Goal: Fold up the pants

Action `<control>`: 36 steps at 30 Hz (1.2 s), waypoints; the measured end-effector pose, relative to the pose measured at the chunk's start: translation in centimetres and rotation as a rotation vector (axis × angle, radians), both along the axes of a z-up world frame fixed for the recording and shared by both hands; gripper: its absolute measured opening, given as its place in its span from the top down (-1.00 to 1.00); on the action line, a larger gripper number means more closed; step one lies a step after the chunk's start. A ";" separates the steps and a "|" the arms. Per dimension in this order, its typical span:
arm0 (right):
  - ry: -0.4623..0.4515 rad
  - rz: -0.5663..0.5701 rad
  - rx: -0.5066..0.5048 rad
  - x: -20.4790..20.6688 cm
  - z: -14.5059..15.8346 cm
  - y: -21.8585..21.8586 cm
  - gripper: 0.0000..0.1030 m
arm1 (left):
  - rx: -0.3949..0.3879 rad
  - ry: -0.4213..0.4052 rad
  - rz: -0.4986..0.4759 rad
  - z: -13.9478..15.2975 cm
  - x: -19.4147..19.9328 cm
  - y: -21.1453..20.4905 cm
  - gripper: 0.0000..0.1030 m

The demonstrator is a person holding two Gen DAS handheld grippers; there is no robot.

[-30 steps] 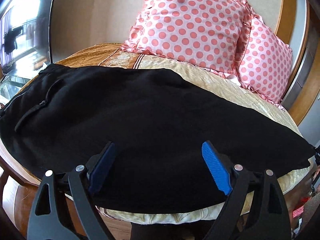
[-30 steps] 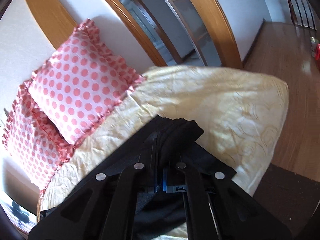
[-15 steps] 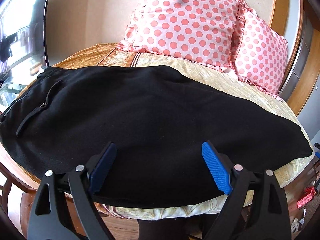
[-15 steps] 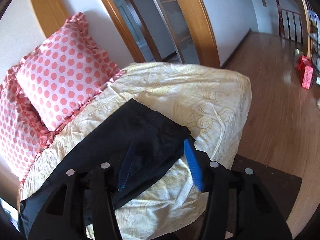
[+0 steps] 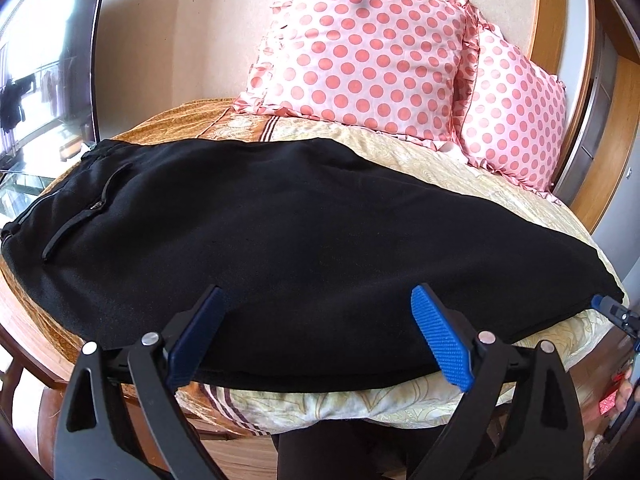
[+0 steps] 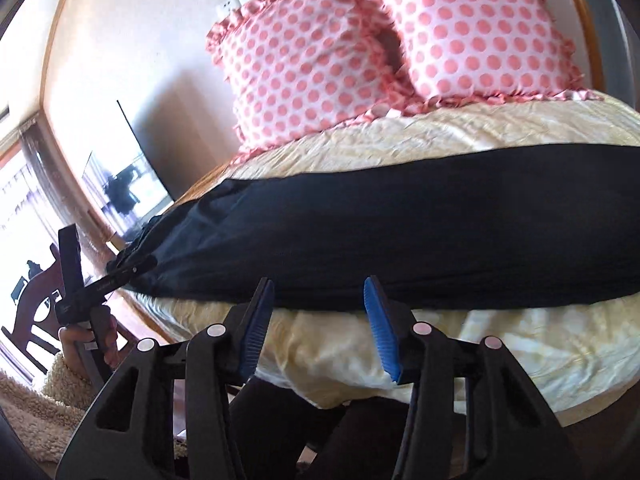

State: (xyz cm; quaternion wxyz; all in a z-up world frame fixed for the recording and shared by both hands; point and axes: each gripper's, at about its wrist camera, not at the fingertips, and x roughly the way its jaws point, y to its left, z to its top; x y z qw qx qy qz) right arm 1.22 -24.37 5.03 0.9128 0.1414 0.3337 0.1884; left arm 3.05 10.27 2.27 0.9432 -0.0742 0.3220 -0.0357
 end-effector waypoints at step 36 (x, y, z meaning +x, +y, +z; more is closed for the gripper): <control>0.204 0.128 -0.532 19.9 -0.6 0.6 0.13 | 0.082 -0.019 -0.108 -0.8 1.0 -2.9 -0.90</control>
